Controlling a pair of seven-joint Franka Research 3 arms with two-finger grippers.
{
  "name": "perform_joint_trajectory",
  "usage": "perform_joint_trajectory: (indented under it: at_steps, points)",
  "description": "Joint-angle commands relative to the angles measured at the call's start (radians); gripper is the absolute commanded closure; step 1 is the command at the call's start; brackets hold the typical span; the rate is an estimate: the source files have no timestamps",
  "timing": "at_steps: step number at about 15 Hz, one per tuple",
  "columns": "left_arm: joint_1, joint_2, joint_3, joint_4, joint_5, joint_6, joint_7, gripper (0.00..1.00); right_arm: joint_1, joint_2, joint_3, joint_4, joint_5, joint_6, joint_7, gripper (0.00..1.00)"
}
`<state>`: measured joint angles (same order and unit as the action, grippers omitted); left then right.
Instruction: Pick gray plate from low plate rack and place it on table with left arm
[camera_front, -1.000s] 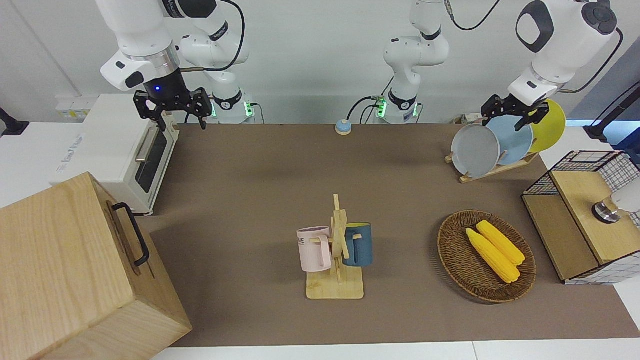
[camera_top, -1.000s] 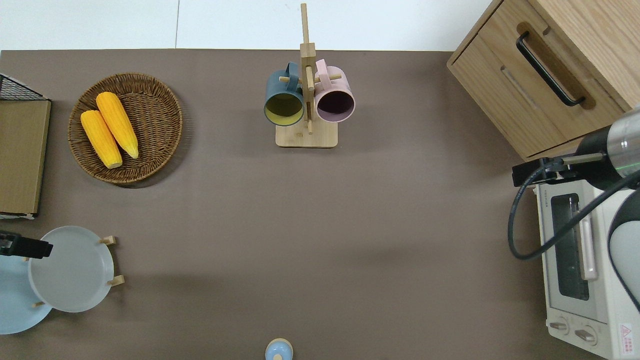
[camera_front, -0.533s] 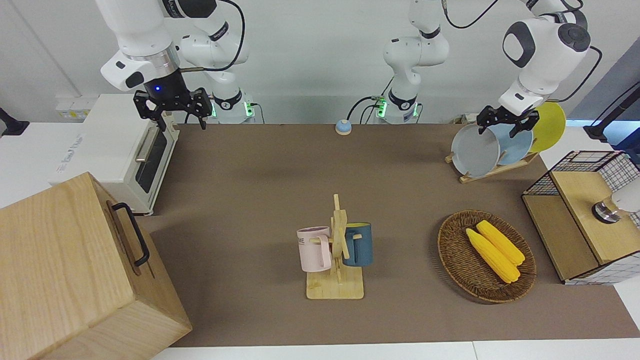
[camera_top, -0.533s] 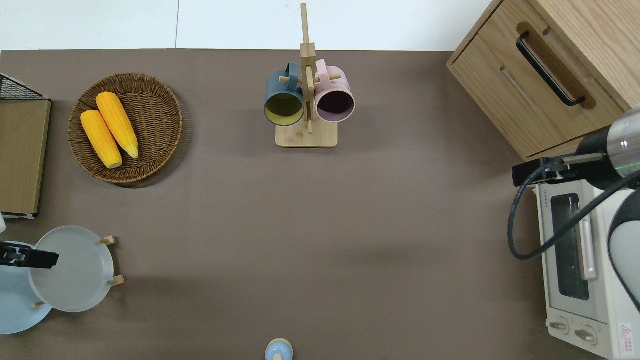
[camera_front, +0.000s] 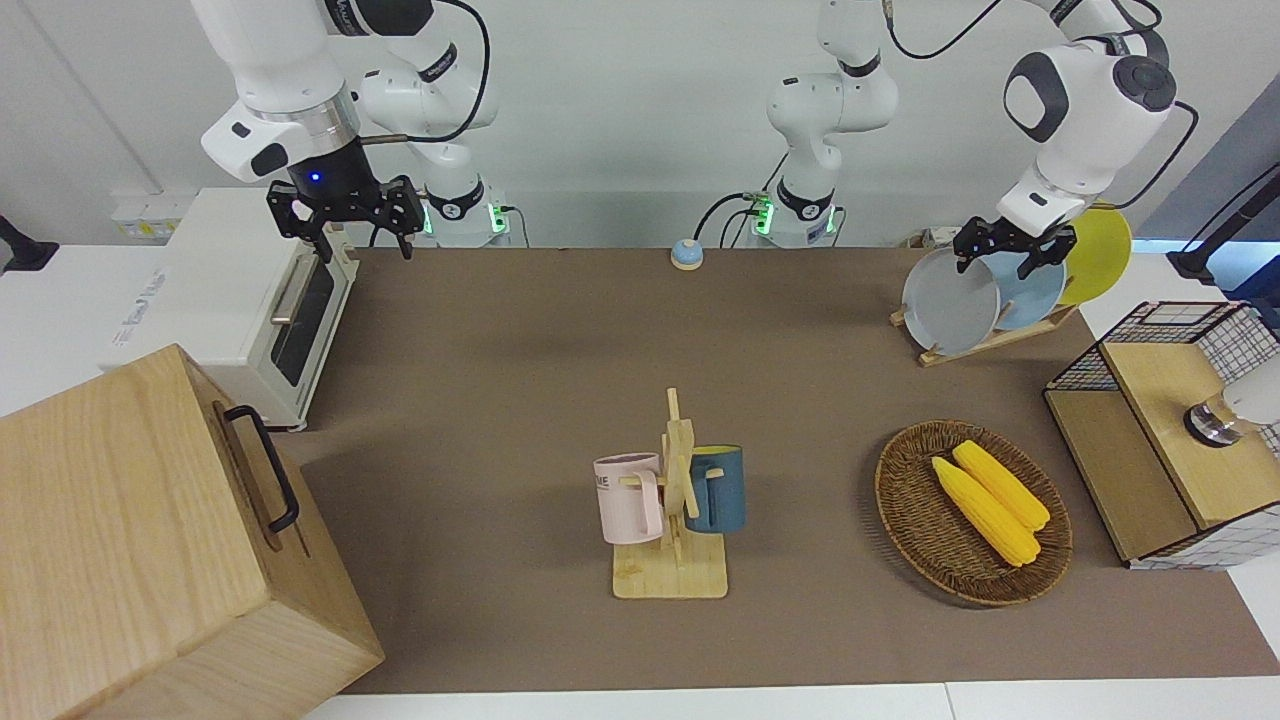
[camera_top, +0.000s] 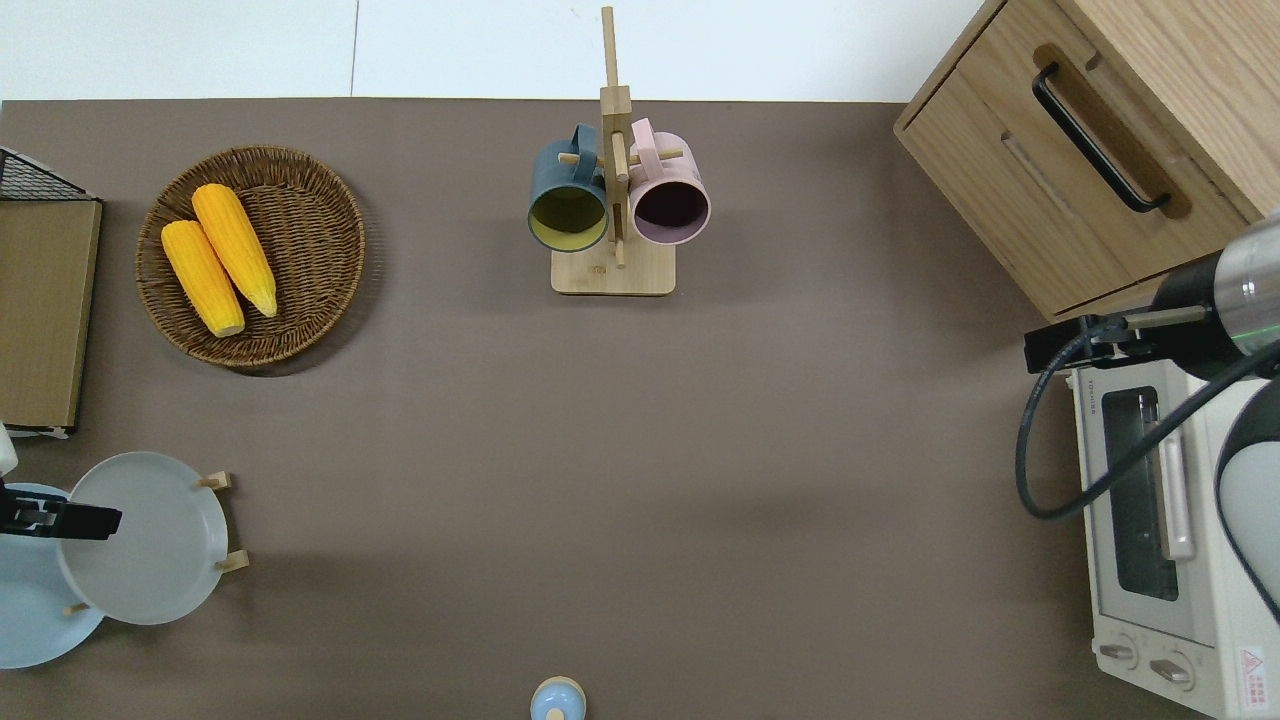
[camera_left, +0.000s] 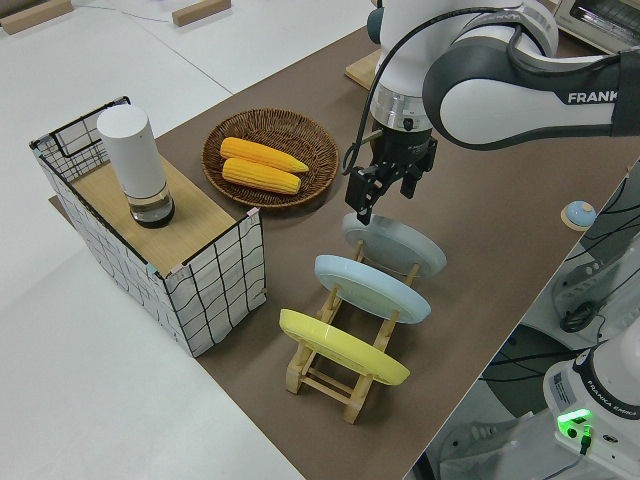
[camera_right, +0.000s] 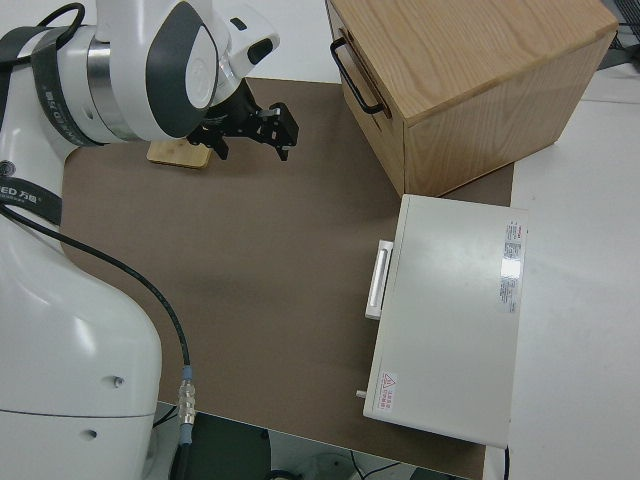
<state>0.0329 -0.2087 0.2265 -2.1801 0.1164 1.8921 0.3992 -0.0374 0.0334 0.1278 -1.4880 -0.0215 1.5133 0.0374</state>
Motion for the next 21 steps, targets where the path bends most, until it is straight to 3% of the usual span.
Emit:
perform_joint_trajectory:
  at_steps: [1, 12, 16, 19, 21]
  points:
    - [0.009, -0.025, 0.001, -0.069, 0.019, 0.073, 0.009, 0.00, -0.022, 0.010, 0.021, 0.020, -0.003, -0.016, 0.013, 0.017]
    - [0.021, -0.009, 0.002, -0.132, 0.019, 0.162, 0.007, 0.04, -0.022, 0.010, 0.021, 0.022, -0.003, -0.016, 0.013, 0.017]
    - [0.021, -0.006, 0.002, -0.132, 0.019, 0.160, 0.007, 0.22, -0.022, 0.010, 0.021, 0.020, -0.003, -0.016, 0.013, 0.017]
    - [0.024, -0.008, 0.002, -0.132, 0.019, 0.160, 0.007, 0.50, -0.022, 0.010, 0.021, 0.022, -0.003, -0.016, 0.013, 0.017]
    - [0.024, -0.008, 0.002, -0.132, 0.019, 0.160, 0.007, 0.60, -0.022, 0.010, 0.021, 0.020, -0.003, -0.016, 0.013, 0.017]
